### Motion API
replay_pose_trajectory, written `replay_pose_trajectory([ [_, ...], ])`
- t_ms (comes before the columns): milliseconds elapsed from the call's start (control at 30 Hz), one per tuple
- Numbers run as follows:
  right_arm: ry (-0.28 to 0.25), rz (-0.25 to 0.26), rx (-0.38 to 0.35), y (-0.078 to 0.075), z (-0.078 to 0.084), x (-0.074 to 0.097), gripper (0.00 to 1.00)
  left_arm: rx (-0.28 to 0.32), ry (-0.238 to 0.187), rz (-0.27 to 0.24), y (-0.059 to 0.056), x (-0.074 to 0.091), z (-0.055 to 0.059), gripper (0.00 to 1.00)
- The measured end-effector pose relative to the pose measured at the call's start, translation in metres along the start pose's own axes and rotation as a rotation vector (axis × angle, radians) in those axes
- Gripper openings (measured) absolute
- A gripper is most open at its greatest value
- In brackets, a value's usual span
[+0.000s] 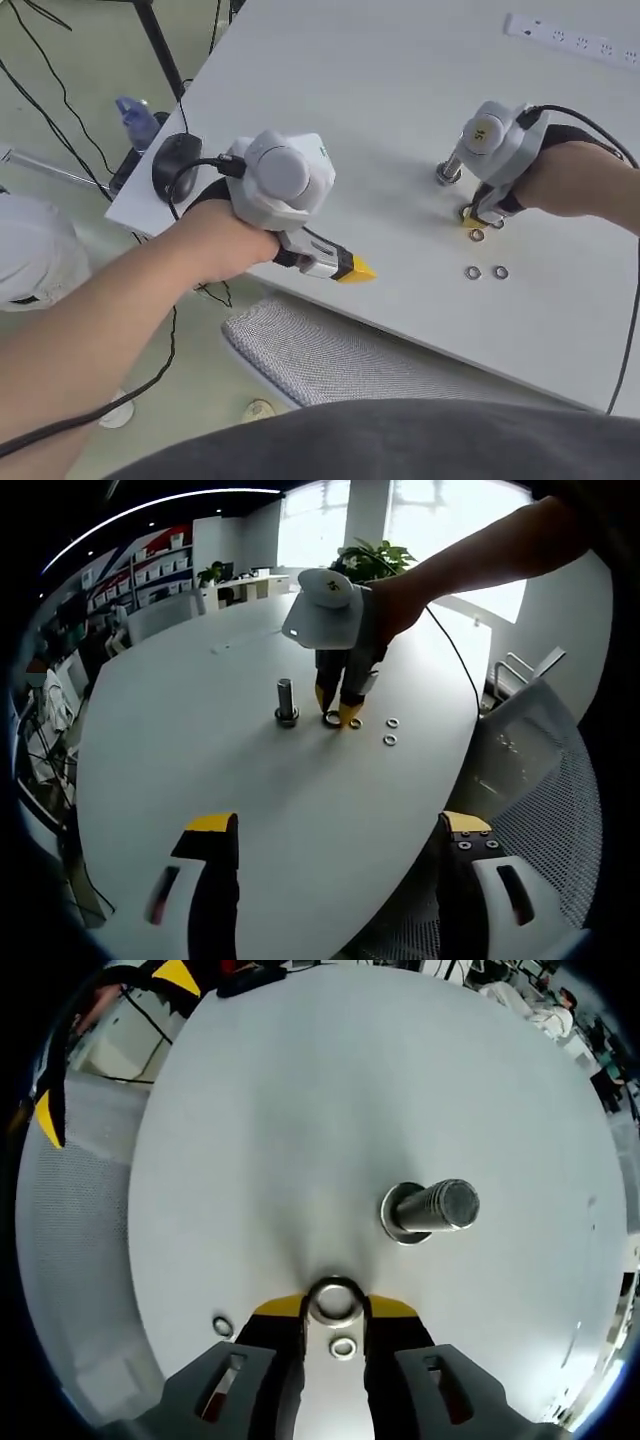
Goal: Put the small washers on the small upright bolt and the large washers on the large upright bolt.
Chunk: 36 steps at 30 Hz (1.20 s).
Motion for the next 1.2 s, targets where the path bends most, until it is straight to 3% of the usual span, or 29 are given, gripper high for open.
replay_pose_trajectory([
  [300, -0.014, 0.0, -0.027, -0.016, 0.006, 0.003, 0.21, 0.005, 0.0, -0.007, 0.001, 0.002, 0.002, 0.8],
  [700, -0.016, -0.003, -0.038, -0.011, -0.001, 0.033, 0.21, 0.0, -0.002, -0.01, 0.001, 0.004, 0.0, 0.8],
  [1200, -0.002, 0.01, -0.03, -0.026, -0.008, 0.057, 0.21, 0.01, -0.007, -0.018, 0.009, 0.003, -0.002, 0.84],
])
Point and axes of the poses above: the centre of the closed fingertips' face, and the gripper's own axes: x roughly backward along the fingers, y roughly to its left, z roughly out of its underside, the point moved 5 cm from there along x, roughly backward along the fingers, and after that the axes turned 5 degrees about -y, right-handed, at the moved point
